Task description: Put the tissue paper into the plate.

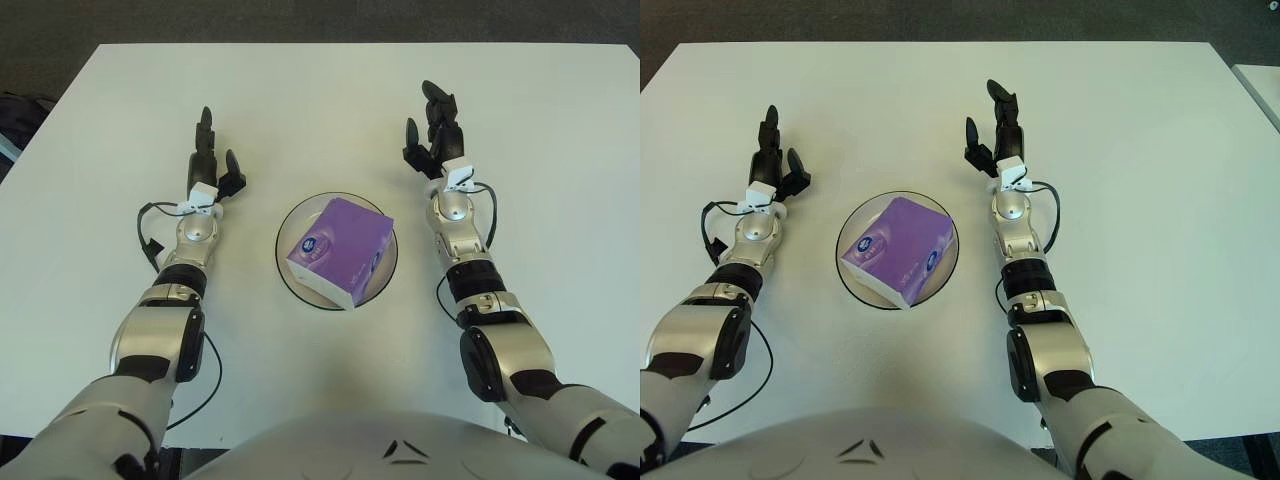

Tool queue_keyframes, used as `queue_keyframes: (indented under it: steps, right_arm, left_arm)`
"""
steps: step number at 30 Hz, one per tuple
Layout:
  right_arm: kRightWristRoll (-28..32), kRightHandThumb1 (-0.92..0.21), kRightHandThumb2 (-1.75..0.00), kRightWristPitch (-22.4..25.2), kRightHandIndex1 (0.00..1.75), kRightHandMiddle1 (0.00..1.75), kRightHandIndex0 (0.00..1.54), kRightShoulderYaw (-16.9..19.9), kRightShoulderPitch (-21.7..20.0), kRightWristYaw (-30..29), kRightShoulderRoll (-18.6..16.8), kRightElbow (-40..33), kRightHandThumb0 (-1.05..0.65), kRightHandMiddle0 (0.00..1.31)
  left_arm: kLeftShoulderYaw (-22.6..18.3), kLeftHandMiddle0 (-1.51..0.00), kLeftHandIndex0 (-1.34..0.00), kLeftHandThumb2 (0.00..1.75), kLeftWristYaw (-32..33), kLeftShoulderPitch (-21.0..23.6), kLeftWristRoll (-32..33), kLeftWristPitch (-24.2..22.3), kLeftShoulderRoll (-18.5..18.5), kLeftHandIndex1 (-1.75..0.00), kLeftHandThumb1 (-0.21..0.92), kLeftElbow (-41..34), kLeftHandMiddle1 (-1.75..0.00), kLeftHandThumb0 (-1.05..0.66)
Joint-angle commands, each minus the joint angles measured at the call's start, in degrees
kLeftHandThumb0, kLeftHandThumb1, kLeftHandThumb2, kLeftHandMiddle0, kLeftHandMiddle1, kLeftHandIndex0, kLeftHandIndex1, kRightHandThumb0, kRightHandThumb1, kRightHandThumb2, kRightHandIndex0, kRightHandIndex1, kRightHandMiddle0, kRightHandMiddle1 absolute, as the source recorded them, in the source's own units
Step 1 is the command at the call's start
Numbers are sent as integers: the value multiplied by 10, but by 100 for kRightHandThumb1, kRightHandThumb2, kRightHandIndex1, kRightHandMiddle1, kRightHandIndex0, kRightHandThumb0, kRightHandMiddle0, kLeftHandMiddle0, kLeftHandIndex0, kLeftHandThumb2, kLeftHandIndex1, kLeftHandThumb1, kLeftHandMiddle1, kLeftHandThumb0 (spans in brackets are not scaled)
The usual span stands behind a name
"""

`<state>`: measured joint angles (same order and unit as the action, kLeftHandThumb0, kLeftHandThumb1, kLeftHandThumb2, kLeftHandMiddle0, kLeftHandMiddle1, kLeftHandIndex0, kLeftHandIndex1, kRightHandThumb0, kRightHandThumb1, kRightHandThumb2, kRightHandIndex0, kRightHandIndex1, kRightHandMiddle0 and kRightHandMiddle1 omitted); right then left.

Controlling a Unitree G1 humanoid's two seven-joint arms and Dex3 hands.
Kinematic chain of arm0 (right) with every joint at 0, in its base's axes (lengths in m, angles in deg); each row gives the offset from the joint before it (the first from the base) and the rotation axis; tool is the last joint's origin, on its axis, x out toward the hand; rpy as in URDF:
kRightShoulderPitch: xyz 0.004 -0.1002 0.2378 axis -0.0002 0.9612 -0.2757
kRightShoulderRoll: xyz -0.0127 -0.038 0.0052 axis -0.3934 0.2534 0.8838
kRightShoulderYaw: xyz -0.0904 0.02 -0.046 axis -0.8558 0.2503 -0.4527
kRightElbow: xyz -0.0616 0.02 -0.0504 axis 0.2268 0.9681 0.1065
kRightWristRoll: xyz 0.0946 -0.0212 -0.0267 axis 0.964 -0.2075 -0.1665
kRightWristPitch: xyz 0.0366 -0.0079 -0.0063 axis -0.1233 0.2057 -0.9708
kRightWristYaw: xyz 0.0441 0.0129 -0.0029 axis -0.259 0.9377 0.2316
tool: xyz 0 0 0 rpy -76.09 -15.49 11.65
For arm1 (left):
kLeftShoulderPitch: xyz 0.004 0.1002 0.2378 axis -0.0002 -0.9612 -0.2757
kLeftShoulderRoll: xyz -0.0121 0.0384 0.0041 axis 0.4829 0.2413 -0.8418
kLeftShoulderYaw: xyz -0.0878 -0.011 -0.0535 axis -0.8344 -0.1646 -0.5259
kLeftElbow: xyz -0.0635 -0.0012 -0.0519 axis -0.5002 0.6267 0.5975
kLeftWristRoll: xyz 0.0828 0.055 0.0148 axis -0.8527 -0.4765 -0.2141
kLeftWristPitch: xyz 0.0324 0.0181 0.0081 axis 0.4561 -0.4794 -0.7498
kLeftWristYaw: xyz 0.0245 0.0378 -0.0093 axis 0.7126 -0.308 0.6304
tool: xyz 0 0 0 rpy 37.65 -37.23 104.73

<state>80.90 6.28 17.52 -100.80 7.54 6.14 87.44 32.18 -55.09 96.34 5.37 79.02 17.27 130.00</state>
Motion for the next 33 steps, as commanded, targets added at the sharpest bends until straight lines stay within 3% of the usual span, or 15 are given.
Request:
queue_keyframes:
  steps: [1,12,24,33]
  right_arm:
    - [16,-92,-73,12,22,50,16,11,34,2,-5,5,-73,0]
    - [23,-92,-67,42,24,53,19,14,72,1,-19,-20,-71,0]
    - [4,-92,-60,71,26,53,18,-4,152,-3,-40,-99,-70,0]
    - [-34,-92,-61,48,42,60,16,-22,202,-29,-44,-117,-73,0]
  left_arm:
    - [5,-9,0,110,-6,-115,-1,-11,-37,-11,92,51,-2,-91]
    - [2,-11,0,109,-6,-117,2,-11,-37,-15,92,48,-3,-90]
    - [2,-10,0,109,-4,-122,1,0,-36,-17,92,40,-2,-90]
    - [3,-9,0,110,-8,-125,1,7,-35,-14,92,37,-1,-91]
